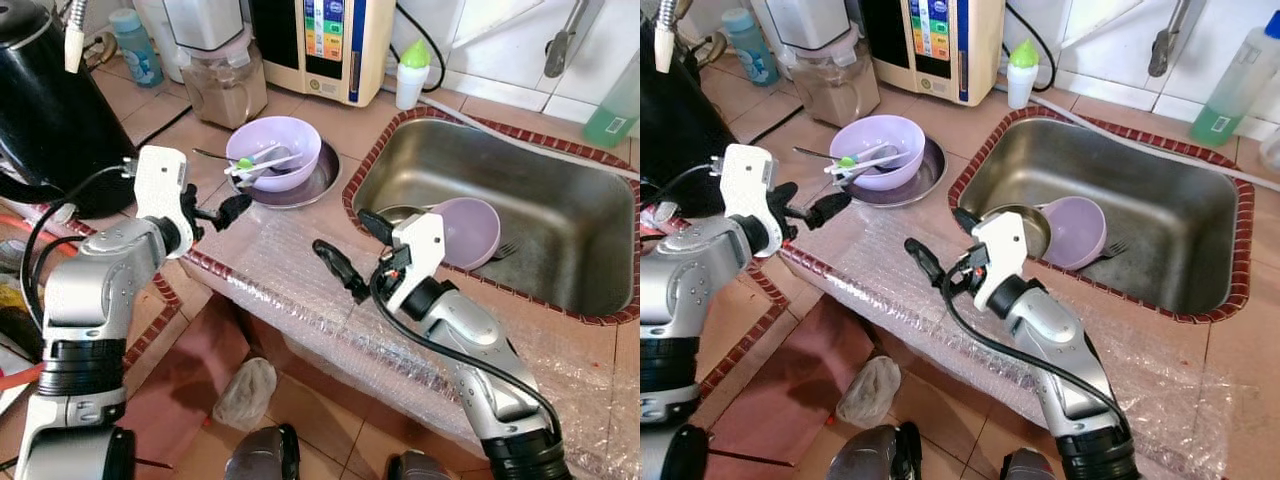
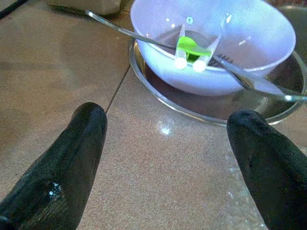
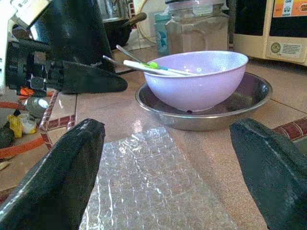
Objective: Kitchen organization
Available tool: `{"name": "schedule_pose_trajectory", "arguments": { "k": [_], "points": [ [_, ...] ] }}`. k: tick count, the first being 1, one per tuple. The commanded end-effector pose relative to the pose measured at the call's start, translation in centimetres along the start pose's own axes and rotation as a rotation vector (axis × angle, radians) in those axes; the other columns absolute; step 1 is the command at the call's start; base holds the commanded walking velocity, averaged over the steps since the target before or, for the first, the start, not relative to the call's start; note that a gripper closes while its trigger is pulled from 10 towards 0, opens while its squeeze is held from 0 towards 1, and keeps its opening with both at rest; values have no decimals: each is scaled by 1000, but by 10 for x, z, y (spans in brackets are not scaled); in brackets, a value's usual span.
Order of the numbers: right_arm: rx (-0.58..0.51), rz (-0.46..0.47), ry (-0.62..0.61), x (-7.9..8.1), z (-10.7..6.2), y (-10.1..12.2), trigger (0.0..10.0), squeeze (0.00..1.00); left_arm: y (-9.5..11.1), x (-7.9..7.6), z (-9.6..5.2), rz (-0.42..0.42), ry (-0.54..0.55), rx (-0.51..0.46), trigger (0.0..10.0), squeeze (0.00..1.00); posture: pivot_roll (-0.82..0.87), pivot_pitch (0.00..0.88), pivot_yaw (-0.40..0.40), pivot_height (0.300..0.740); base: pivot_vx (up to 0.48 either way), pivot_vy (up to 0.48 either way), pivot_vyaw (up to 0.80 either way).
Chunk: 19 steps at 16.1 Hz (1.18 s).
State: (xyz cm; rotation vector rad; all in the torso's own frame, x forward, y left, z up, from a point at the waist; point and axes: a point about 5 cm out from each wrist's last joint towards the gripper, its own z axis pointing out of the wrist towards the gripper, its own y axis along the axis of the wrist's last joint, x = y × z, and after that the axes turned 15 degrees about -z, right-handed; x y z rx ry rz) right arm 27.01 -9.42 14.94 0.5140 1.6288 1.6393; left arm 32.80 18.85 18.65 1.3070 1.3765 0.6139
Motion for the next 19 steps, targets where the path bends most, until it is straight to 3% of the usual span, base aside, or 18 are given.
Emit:
{"name": "schedule_pose_trajectory", "arguments": {
  "k": [1,8,12,19],
  "points": [
    [1,-3,-11,-1,-2,-1,10000,0,8,3,2,-23,16,-28,10000,0,-25,75,90,740,0,0,0],
    [19,-7,-28,3,-9,-3,10000,0,10,-7,32,-83,1,-42,10000,0,-67,97,106,740,0,0,0],
    [29,-12,-43,3,-13,-3,10000,0,1,-10,49,-89,-6,-10,10000,0,-84,104,116,740,0,0,0],
    [33,-8,-47,6,-11,-5,10000,0,-19,-9,47,-31,-49,107,10000,0,-69,101,124,740,0,0,0]
  ]
}}
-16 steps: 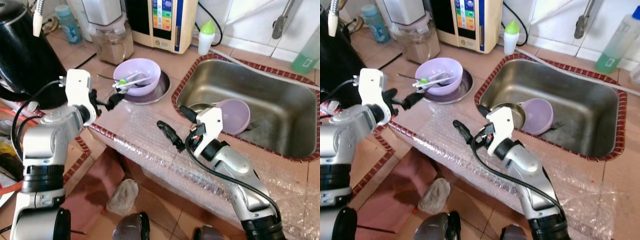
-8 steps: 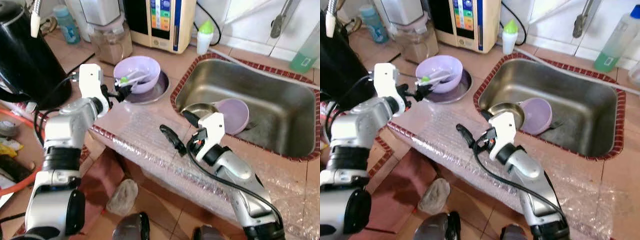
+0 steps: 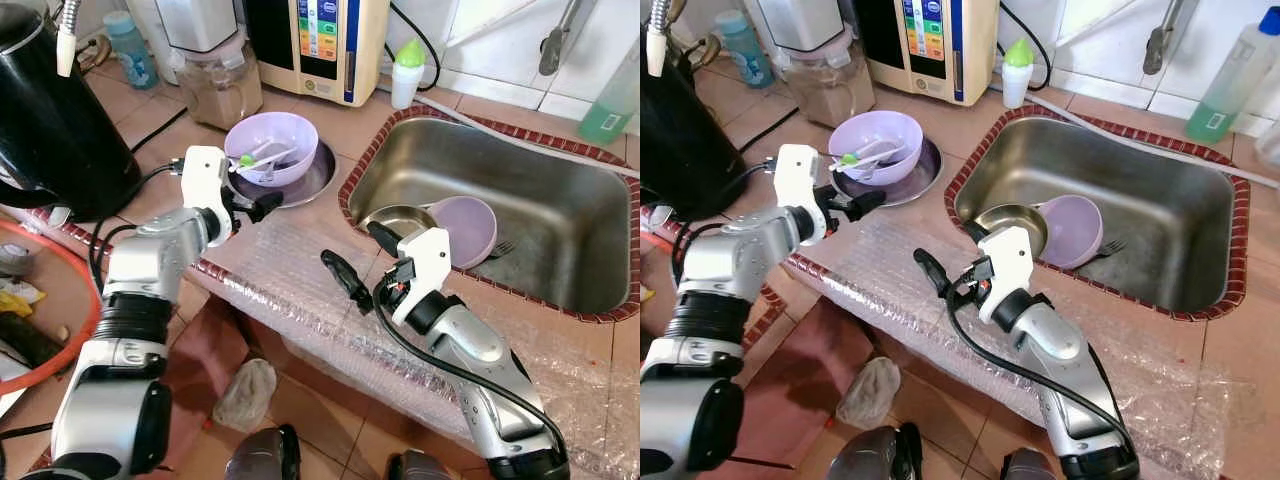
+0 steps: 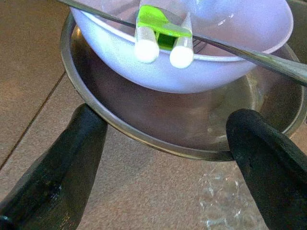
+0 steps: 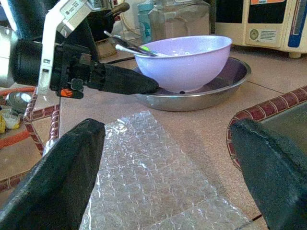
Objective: Kitchen organization
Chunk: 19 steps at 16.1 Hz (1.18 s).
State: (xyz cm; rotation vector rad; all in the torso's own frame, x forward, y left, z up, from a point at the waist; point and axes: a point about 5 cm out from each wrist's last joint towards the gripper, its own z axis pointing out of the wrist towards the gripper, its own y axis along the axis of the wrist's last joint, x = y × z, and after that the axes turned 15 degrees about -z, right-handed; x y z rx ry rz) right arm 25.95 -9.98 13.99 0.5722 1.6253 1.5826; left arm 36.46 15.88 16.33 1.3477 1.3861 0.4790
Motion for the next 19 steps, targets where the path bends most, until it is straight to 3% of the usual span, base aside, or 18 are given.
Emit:
{"name": "schedule_pose_trajectory", "arguments": {
  "k": [1,6,12,14,16,19],
  "points": [
    [-7,-6,4,1,2,2,10000,0,-3,7,-6,26,17,32,10000,0,-62,98,126,740,0,0,0],
    [-11,-9,5,0,5,1,10000,0,-4,17,-27,68,-1,80,10000,0,-46,87,125,740,0,0,0],
    [-17,-16,14,-2,11,1,10000,0,-10,16,-45,114,-27,117,10000,0,-28,77,112,740,0,0,0],
    [-18,-19,13,-2,13,1,10000,0,-8,16,-44,139,-8,79,10000,0,-24,73,106,740,0,0,0],
    [-21,-25,12,-2,16,1,10000,0,0,13,-41,117,0,-21,10000,0,-24,70,102,740,0,0,0],
    [-27,-43,-14,-6,18,2,10000,0,-2,6,-37,174,-9,-82,10000,0,-28,62,93,740,0,0,0]
  ]
}}
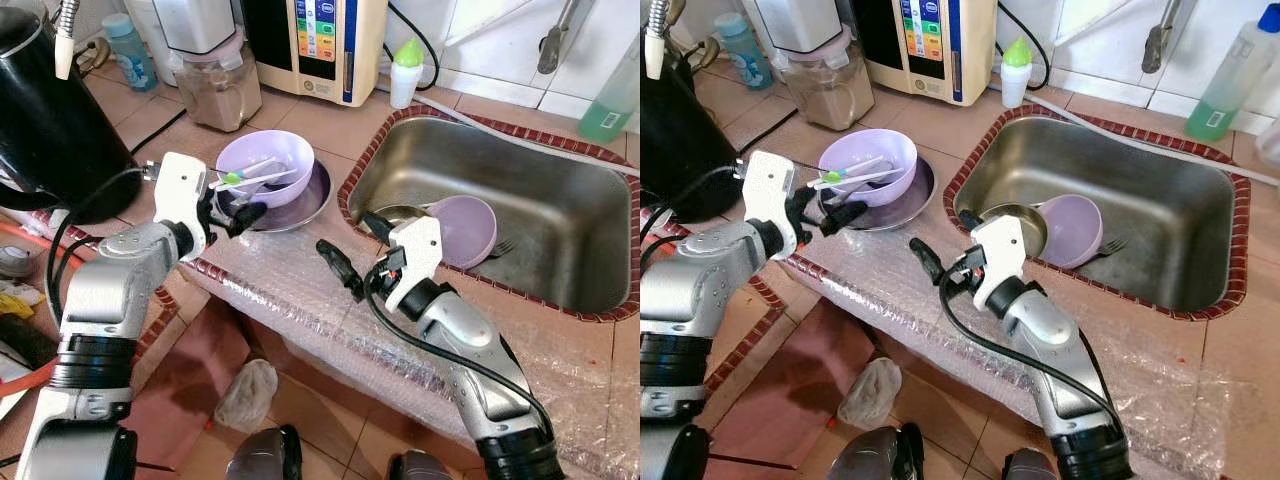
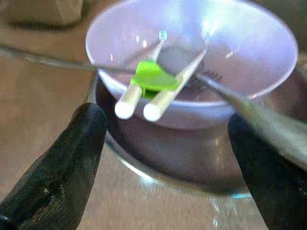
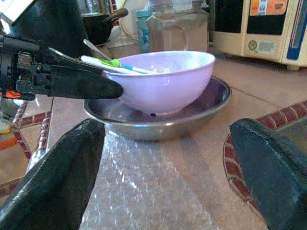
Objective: Kitchen organization
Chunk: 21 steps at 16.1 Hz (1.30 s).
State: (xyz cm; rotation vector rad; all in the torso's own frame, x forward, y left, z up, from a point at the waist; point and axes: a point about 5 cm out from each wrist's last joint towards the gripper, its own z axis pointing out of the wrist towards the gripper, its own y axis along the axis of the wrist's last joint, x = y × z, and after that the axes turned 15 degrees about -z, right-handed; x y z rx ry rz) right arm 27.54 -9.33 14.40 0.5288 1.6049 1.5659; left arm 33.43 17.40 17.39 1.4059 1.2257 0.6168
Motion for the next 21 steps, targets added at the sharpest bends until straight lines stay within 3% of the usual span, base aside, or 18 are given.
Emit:
{"name": "schedule_pose_trajectory", "arguments": {
  "k": [1,3,6,8,11,19,21],
  "points": [
    [-7,-4,-12,-1,2,1,10000,0,-3,3,0,20,25,-3,10000,0,-28,61,90,740,0,0,0],
    [-14,-15,-30,-5,4,2,10000,0,1,-2,3,81,37,-39,10000,0,-29,56,88,740,0,0,0],
    [-15,-19,-36,-7,6,1,10000,0,2,-2,-3,126,48,-62,10000,0,-24,46,87,740,0,0,0],
    [-18,-18,-34,-7,8,-1,10000,0,-7,-3,-18,142,62,-89,10000,0,-6,36,83,740,0,0,0],
    [-22,-14,-23,-6,13,-2,10000,0,-29,-11,-28,121,34,-106,10000,0,17,26,69,740,0,0,0],
    [-41,-17,18,-4,23,-3,10000,0,-26,-29,-55,120,36,-470,10000,0,37,2,33,740,0,0,0],
    [-41,-18,16,-5,22,-4,10000,0,-29,-28,-58,103,67,-508,10000,0,33,3,32,740,0,0,0]
  ]
}}
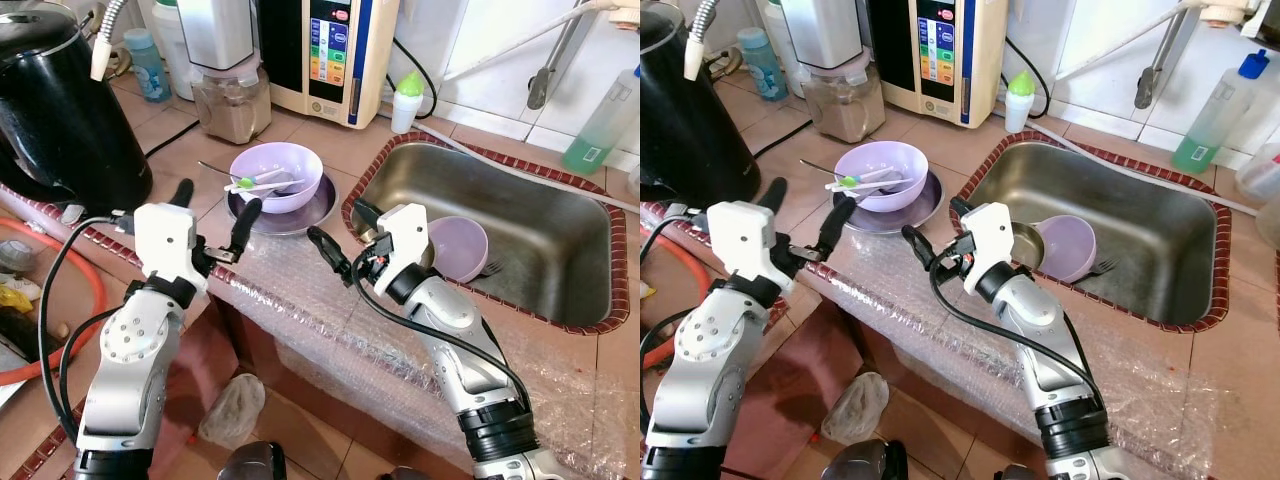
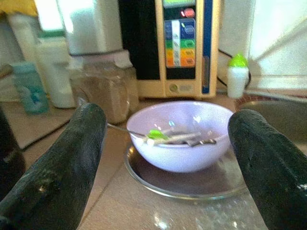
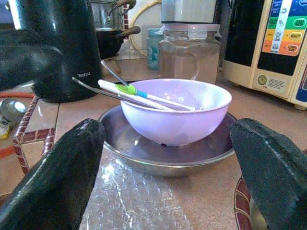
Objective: Kitchen organization
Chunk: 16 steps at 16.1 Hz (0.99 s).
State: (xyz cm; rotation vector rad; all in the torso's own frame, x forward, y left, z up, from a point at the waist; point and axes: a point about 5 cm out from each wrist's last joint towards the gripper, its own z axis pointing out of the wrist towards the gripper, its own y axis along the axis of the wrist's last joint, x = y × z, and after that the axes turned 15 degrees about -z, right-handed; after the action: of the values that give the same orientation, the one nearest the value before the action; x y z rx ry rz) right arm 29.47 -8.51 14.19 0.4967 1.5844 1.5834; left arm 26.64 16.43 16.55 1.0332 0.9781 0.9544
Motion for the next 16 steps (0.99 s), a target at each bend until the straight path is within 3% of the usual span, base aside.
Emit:
{"name": "schedule_pose_trajectory", "arguments": {
  "k": [1,3,5,9,12,15,16],
  "points": [
    [-6,-7,3,-1,2,1,10000,0,4,9,-1,-20,80,-46,10000,0,33,3,32,740,0,0,0],
    [4,-11,1,0,-3,-1,10000,0,2,26,4,-135,215,-66,10000,0,21,19,27,740,0,0,0],
    [26,-11,4,-1,-13,-5,10000,0,-6,34,13,-246,249,-37,10000,0,8,35,23,740,0,0,0],
    [71,-27,4,-1,-31,-11,10000,0,-13,41,33,-372,242,0,10000,0,-33,69,33,740,0,0,0],
    [81,-22,-3,3,-36,-10,10000,0,-13,35,52,-443,190,15,10000,0,-50,79,42,740,0,0,0],
    [61,22,72,15,-39,-4,10000,0,-21,28,67,-580,161,76,10000,0,-60,82,56,740,0,0,0],
    [59,20,69,15,-39,-3,10000,0,-23,24,70,-598,140,93,4627,0,-61,80,61,740,0,0,0]
  ]
}}
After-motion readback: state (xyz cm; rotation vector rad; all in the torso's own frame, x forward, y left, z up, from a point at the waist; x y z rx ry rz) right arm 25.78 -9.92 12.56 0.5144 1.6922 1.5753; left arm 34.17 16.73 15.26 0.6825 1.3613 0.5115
